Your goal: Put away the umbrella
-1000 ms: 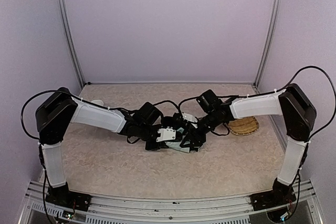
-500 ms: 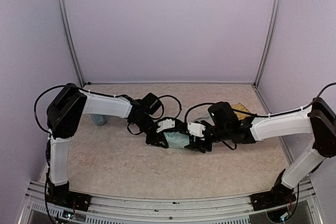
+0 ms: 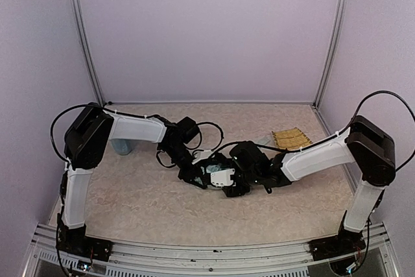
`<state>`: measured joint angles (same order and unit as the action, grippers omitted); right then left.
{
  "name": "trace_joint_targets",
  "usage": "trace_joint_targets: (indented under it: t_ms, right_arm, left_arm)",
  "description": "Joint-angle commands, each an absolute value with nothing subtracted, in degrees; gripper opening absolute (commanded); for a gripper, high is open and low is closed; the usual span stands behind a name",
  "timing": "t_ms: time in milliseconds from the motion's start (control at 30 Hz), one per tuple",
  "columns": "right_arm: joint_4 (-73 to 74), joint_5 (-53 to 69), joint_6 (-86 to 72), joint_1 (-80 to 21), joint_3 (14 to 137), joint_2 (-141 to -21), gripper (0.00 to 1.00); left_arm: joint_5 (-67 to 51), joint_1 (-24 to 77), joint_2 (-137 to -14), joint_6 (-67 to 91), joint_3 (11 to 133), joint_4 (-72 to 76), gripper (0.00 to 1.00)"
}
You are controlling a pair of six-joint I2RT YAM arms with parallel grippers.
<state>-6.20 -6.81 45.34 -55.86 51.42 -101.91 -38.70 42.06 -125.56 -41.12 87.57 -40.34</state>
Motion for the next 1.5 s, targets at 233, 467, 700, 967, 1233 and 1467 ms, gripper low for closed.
trace_joint_targets:
  t_ms: [233, 467, 700, 967, 1233, 1467]
  right_arm:
    - [0.82, -11.36, 43.97, -56.69, 55.53, -105.07, 0.30]
    - [4.96, -9.29, 42.17, -56.68, 55.47, -105.13, 0.24]
    - [9.42, -5.46, 40.54, -56.65, 56.22, -105.20, 0.22]
    - [21.42, 7.20, 36.68, -54.99, 61.52, -108.00, 0.22]
    - [39.40, 21.06, 31.92, -49.98, 72.35, -117.00, 0.26]
    - [48.23, 28.15, 27.94, -45.79, 78.50, -125.09, 0.27]
  left_arm:
    - [-38.35, 41.52, -127.85, -38.09, 84.83, -44.48, 0.37]
    - [-32.75, 40.27, -113.87, -33.94, 73.49, -24.47, 0.99]
    - [-18.48, 41.26, -93.89, -33.32, 55.30, -0.69, 0.99]
    - [-16.28, 39.93, -72.53, -17.68, 24.83, 56.25, 0.99]
    - [-23.27, 40.85, -75.16, -13.95, 20.99, 66.22, 0.99]
    - [-13.52, 49.68, -80.59, -40.15, 26.48, 40.69, 0.74]
